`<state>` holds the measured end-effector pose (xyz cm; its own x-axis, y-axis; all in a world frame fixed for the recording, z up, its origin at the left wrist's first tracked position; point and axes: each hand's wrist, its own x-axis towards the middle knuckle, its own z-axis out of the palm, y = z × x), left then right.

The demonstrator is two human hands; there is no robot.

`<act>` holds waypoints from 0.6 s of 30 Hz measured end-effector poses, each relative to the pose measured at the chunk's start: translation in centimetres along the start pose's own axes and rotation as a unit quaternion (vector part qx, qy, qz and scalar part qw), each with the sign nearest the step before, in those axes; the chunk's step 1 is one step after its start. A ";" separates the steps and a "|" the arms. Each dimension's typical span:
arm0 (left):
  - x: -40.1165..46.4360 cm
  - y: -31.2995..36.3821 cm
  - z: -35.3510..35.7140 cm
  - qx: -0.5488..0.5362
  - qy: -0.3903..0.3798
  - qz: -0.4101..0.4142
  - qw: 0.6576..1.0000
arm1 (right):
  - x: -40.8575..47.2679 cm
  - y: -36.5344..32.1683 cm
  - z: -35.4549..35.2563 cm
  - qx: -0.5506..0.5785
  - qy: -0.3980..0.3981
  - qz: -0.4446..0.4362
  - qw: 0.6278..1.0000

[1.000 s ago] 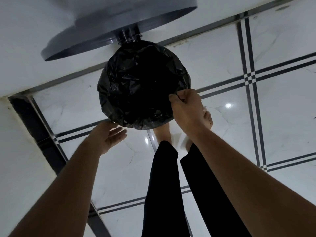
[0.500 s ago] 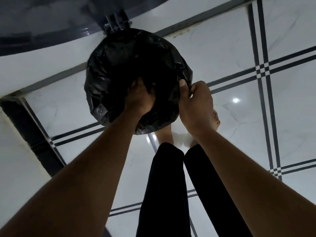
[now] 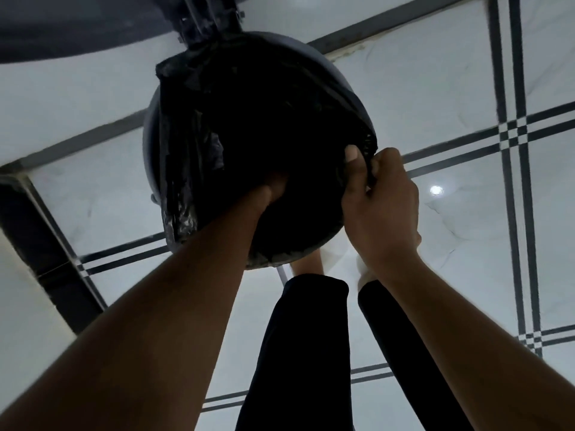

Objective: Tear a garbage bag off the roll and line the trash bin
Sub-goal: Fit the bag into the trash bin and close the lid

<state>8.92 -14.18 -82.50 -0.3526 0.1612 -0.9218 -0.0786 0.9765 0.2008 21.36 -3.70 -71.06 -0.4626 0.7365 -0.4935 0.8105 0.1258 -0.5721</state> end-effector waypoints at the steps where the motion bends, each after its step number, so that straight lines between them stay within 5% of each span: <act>1: -0.8 0.3 -0.5 0.005 -0.002 -0.007 1.000 | 0.0 -0.3 -0.4 -0.001 -0.002 0.002 1.000; 4: -6.9 1.4 -2.0 -0.009 0.071 0.024 0.997 | -0.2 -1.8 -1.9 -0.014 0.016 -0.015 1.000; 6: -11.5 1.5 -2.6 -0.032 0.141 0.115 0.983 | -0.2 -3.3 -2.8 -0.021 0.045 -0.058 0.997; 9: -16.9 1.4 -3.5 -0.041 0.344 0.230 0.909 | 0.3 -5.5 -3.2 -0.044 0.062 -0.105 0.992; 12: -20.0 0.5 -5.2 0.033 0.481 0.146 0.864 | 1.9 -7.5 -3.3 -0.084 0.032 -0.128 0.988; 15: -20.2 -1.5 -7.7 0.015 0.427 0.005 0.904 | 3.9 -8.9 -3.4 -0.108 -0.004 -0.145 0.983; 18: -18.2 -4.3 -11.2 -0.099 0.297 0.006 0.950 | 5.9 -9.4 -3.9 -0.121 -0.041 -0.168 0.978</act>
<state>5.27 -22.94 -62.89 -0.8141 0.0056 -0.5807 -0.2235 0.9199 0.3223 12.38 2.05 -66.09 -0.7360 0.5724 -0.3614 0.6651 0.5119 -0.5437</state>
